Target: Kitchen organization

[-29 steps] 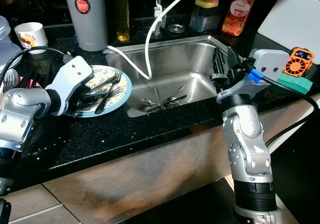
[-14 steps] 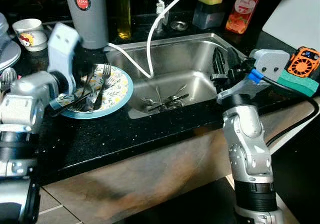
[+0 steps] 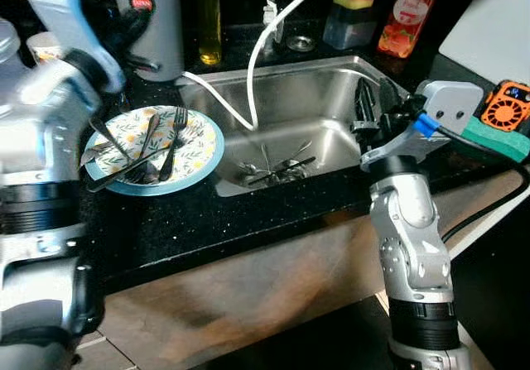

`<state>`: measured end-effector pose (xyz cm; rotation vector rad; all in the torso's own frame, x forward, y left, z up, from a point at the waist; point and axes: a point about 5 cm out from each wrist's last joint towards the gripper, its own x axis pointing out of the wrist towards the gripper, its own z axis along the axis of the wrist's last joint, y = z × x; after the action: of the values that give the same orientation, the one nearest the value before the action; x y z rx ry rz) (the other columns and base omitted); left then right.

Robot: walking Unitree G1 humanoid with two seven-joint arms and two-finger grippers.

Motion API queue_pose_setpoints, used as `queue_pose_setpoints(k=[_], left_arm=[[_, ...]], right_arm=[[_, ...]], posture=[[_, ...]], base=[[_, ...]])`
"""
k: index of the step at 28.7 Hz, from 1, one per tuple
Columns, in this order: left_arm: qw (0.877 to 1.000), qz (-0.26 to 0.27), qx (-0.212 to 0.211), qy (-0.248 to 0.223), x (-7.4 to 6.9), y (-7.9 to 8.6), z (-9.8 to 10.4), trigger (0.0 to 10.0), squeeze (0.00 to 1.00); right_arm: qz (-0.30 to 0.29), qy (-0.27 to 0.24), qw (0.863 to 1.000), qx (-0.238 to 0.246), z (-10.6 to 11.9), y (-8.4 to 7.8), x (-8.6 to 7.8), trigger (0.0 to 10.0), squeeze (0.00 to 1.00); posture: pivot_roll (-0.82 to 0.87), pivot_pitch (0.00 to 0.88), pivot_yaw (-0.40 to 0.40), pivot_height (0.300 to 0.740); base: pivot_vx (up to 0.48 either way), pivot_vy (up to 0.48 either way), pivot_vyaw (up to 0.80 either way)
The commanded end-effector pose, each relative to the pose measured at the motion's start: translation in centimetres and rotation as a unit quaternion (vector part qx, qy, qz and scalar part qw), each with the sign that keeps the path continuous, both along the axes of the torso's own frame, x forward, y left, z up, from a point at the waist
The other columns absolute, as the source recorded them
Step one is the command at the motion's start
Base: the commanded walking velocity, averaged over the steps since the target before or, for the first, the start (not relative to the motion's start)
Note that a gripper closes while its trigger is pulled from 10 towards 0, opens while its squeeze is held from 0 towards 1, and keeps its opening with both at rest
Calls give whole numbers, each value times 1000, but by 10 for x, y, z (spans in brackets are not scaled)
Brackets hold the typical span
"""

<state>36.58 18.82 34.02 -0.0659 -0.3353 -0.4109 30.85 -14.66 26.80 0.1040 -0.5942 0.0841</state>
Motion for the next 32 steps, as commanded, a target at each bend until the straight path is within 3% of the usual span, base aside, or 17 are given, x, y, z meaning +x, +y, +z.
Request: queue_pose_setpoints(k=[1,3,6,8,10,13,14,16,17,18,19,23,25,26,27,29,32], left_arm=[[1000,-4,9,9,8,-14,-4,10000,0],[1000,-7,13,23,15,-28,-11,10000,0],[997,-26,42,64,33,-74,-31,10000,0],[996,-26,53,68,35,-81,-34,10000,0],[995,-21,63,69,36,-83,-33,10000,0],[993,8,102,50,34,-59,-23,10000,0],[992,22,118,44,33,-49,-20,10000,98],[991,30,127,40,32,-43,-19,10000,98],[989,51,136,39,28,-21,-15,10000,1000],[989,51,136,39,28,-21,-15,10000,1000],[985,79,151,41,23,0,-14,10000,1000],[979,110,161,59,19,20,-17,10000,1000],[975,131,149,97,14,35,-26,10000,1000],[974,133,139,115,11,37,-32,10000,612],[974,136,131,128,8,37,-37,10000,0],[972,149,114,142,4,35,-44,10000,0],[955,244,65,152,-9,30,-57,10000,0]], right_arm=[[-3,0,1000,1,0,-2,1,10000,0],[-2,-2,1000,0,2,-1,1,10000,0],[-6,-9,1000,-2,5,-2,0,10000,0],[-9,-10,1000,-2,5,-2,0,10000,0],[-14,-11,1000,-2,5,-4,-2,10000,0],[-29,-7,1000,2,1,-11,-5,10000,0],[-29,-5,1000,2,0,-11,-5,10000,0],[-29,-5,1000,2,-1,-11,-5,10000,0],[-22,-4,1000,3,-1,-8,-3,10000,0],[-22,-4,1000,3,-1,-8,-3,10000,0],[-16,-5,1000,4,0,-5,-2,10000,0],[-12,-6,1000,4,1,-4,0,10000,0],[-6,-5,1000,2,1,-3,2,10000,0],[-4,-5,1000,1,2,-2,2,10000,0],[-2,-5,1000,1,2,-1,3,10000,0],[-2,-4,1000,1,1,-1,2,10000,0],[-4,0,1000,3,-1,-1,2,10000,0]], posture=[[66,73,-36,740],[62,70,-35,740],[33,54,-16,740],[25,53,-11,740],[21,50,-6,740],[23,50,2,740],[23,50,2,740],[23,50,2,740],[23,50,2,740],[23,50,2,740],[69,54,-17,740],[85,57,-27,740],[89,59,-29,740],[91,61,-26,740],[91,61,-26,740],[94,62,-22,740],[99,67,-22,740]], base=[[0,0,0],[0,0,0],[0,0,0],[0,0,0],[0,0,0],[0,0,0],[0,0,0],[0,0,0],[0,0,0],[0,0,0],[0,0,0],[0,0,0],[0,0,0],[0,0,0],[0,0,0],[0,0,0],[0,0,0]])
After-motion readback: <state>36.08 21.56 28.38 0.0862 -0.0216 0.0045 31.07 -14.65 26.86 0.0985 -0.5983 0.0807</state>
